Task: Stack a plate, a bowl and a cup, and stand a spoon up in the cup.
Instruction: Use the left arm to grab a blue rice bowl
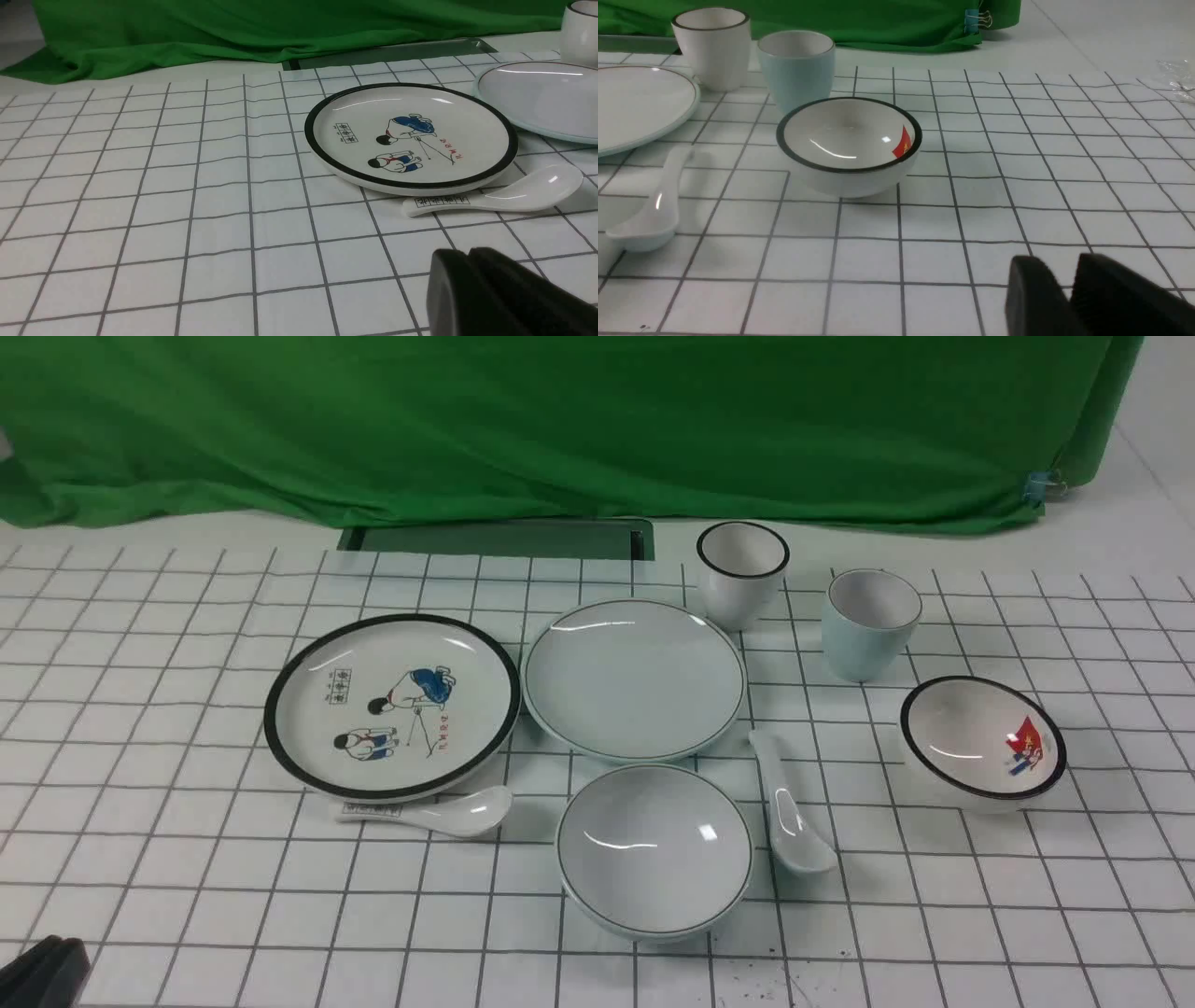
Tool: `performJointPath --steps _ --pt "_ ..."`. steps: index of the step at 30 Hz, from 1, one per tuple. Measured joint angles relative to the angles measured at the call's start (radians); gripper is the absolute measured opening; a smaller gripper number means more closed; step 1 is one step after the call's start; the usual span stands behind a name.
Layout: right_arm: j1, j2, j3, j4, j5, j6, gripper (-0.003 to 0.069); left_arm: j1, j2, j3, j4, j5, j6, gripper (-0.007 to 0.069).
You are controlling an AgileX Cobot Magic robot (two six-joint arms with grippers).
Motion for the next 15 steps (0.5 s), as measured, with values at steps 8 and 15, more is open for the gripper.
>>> performJointPath --steps 8,15 --pt "0.000 0.000 0.000 0.000 0.000 0.001 0.0206 0.000 0.000 0.000 0.000 0.000 0.000 -0.0028" --pt "0.000 0.000 0.000 0.000 0.000 0.001 0.0221 0.000 0.000 0.000 0.000 0.000 0.000 -0.0028"
